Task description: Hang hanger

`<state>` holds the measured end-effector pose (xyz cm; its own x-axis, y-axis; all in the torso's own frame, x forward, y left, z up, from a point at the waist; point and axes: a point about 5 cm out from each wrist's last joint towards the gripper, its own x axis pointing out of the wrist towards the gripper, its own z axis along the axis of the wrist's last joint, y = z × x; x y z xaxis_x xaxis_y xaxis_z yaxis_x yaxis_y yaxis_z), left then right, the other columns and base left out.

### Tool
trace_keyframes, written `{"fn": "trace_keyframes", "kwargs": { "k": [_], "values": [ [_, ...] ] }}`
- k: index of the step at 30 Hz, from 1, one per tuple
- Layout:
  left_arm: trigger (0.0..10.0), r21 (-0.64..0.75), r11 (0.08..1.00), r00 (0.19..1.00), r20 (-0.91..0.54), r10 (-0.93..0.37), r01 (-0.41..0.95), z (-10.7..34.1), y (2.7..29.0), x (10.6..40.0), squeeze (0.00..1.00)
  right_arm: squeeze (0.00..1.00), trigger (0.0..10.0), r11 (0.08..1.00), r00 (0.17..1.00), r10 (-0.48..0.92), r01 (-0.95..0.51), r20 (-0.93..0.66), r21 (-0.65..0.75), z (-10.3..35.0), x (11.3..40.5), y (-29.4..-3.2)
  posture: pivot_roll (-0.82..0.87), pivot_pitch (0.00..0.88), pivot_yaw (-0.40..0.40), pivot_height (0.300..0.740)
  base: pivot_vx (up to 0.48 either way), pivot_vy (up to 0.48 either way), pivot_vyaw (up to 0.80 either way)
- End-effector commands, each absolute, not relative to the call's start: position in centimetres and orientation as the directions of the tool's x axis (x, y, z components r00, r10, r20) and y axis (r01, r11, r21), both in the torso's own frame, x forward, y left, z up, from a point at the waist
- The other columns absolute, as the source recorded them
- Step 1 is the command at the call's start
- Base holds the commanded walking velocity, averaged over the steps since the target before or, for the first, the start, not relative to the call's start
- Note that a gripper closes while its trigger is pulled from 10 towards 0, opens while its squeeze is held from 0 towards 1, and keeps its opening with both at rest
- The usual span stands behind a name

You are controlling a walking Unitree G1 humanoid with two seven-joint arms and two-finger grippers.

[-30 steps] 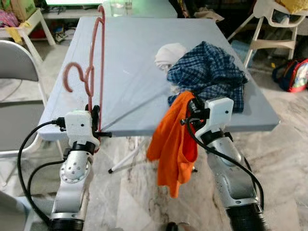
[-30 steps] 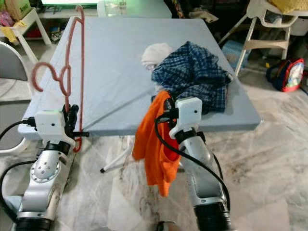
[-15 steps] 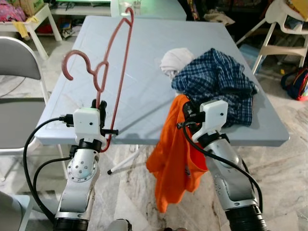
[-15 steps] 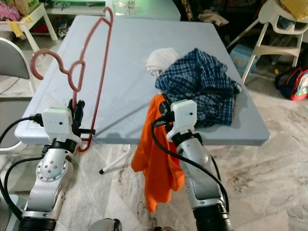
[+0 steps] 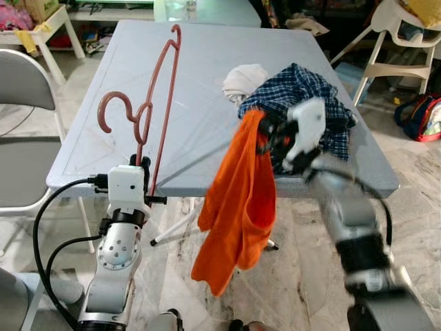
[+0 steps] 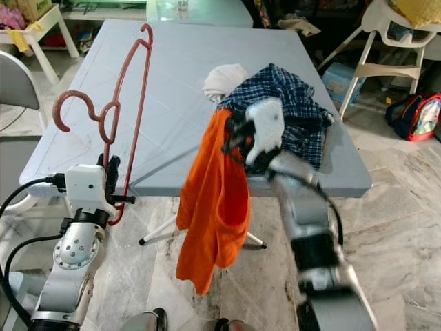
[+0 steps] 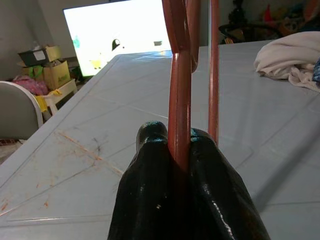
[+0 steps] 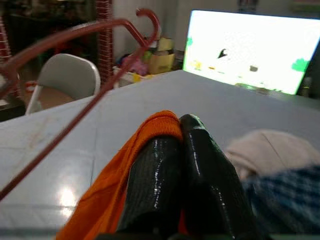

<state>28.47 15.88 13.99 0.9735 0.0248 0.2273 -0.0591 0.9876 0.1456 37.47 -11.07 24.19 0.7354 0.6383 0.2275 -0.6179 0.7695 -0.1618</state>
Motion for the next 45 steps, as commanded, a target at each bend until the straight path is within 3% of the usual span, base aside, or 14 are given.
{"fn": "trace_keyframes", "kwargs": {
  "k": [1, 8, 9, 10, 13, 16, 18, 24, 27, 34, 37, 38, 40, 45],
  "values": [
    [10.0, 0.156, 0.986, 0.981, 0.191, 0.025, -0.056, 13.2, 15.7, 28.3, 0.00, 0.00, 10.0, 0.752, 0.714, 0.658, -0.638, 0.240, -0.164, 25.2, 38.0, -11.1, 0.16, 0.192, -0.080, 0.740, 0.000, 0.000, 0.00],
    [10.0, 0.161, 0.986, 0.981, 0.195, 0.019, -0.051, 13.3, 15.6, 28.3, 0.00, 0.00, 10.0, 0.732, 0.708, 0.681, -0.654, 0.185, -0.193, 27.6, 40.1, -10.4, 0.17, 0.192, -0.071, 0.740, 0.000, 0.000, 0.00],
    [10.0, 0.163, 0.986, 0.980, 0.198, 0.011, -0.044, 13.4, 15.5, 28.4, 0.00, 0.00, 10.0, 0.866, 0.841, 0.501, -0.484, 0.205, -0.127, 30.6, 41.8, -11.8, 0.17, 0.190, -0.066, 0.740, 0.000, 0.000, 0.00],
    [10.0, 0.163, 0.986, 0.980, 0.198, 0.011, -0.044, 13.4, 15.5, 28.4, 0.00, 0.00, 10.0, 0.866, 0.841, 0.501, -0.484, 0.205, -0.127, 30.6, 41.8, -11.8, 0.17, 0.190, -0.066, 0.740, 0.000, 0.000, 0.00],
    [10.0, 0.165, 0.985, 0.980, 0.199, 0.010, -0.043, 13.4, 15.5, 28.3, 0.00, 0.00, 10.0, 0.955, 0.896, 0.298, -0.277, 0.329, -0.110, 35.0, 42.1, -13.9, 0.18, 0.190, -0.065, 0.740, 0.000, 0.000, 0.00],
    [10.0, 0.166, 0.985, 0.980, 0.200, 0.014, -0.048, 13.4, 15.5, 28.3, 0.00, 0.00, 10.0, 0.989, 0.840, 0.141, -0.102, 0.524, -0.103, 39.7, 41.1, -16.0, 0.19, 0.189, -0.068, 0.740, 0.000, 0.000, 0.00],
    [10.0, 0.169, 0.984, 0.979, 0.204, 0.024, -0.059, 13.4, 15.7, 28.3, 0.00, 0.00, 10.0, 0.979, 0.730, 0.064, 0.086, 0.680, -0.185, 43.7, 39.5, -17.1, 0.20, 0.185, -0.071, 0.740, 0.000, 0.000, 0.00],
    [10.0, 0.171, 0.983, 0.976, 0.214, 0.035, -0.073, 13.5, 15.7, 28.3, 0.00, 0.00, 10.0, 0.908, 0.509, 0.013, 0.355, 0.861, -0.223, 48.6, 36.5, -18.0, 0.20, 0.185, -0.078, 0.740, 0.000, 0.000, 0.00],
    [10.0, 0.171, 0.983, 0.976, 0.213, 0.036, -0.074, 13.5, 15.6, 28.2, 0.00, 0.00, 10.0, 0.895, 0.490, -0.007, 0.391, 0.872, -0.213, 48.5, 36.3, -18.7, 0.20, 0.186, -0.082, 0.740, 0.000, 0.000, 0.00],
    [10.0, 0.170, 0.982, 0.976, 0.212, 0.041, -0.079, 13.4, 15.6, 28.1, 0.00, 0.00, 10.0, 0.875, 0.668, 0.086, 0.304, 0.739, -0.377, 42.3, 39.2, -18.2, 0.20, 0.189, -0.084, 0.740, 0.000, 0.000, 0.00],
    [10.0, 0.171, 0.982, 0.976, 0.211, 0.043, -0.080, 13.3, 15.7, 28.0, 0.00, 0.00, 10.0, 0.870, 0.742, 0.198, 0.169, 0.641, -0.464, 38.7, 40.2, -17.0, 0.21, 0.191, -0.084, 0.740, 0.000, 0.000, 0.00],
    [10.0, 0.171, 0.982, 0.977, 0.209, 0.042, -0.079, 13.3, 15.7, 28.0, 0.00, 0.00, 10.0, 0.844, 0.784, 0.318, 0.022, 0.534, -0.535, 35.8, 40.7, -15.9, 0.20, 0.192, -0.083, 0.740, 0.000, 0.000, 0.00],
    [10.0, 0.170, 0.982, 0.977, 0.207, 0.041, -0.077, 13.2, 15.7, 28.0, 0.00, 0.00, 10.0, 0.805, 0.798, 0.432, -0.132, 0.419, -0.579, 33.2, 41.0, -14.7, 0.20, 0.192, -0.083, 0.740, 0.000, 0.000, 0.00],
    [10.0, 0.168, 0.984, 0.978, 0.204, 0.030, -0.066, 13.1, 15.4, 28.1, 0.00, 0.00, 10.0, 0.697, 0.778, 0.578, -0.314, 0.245, -0.645, 29.6, 40.8, -13.9, 0.19, 0.192, -0.083, 0.740, 0.000, 0.000, 0.00]
  ]
}}
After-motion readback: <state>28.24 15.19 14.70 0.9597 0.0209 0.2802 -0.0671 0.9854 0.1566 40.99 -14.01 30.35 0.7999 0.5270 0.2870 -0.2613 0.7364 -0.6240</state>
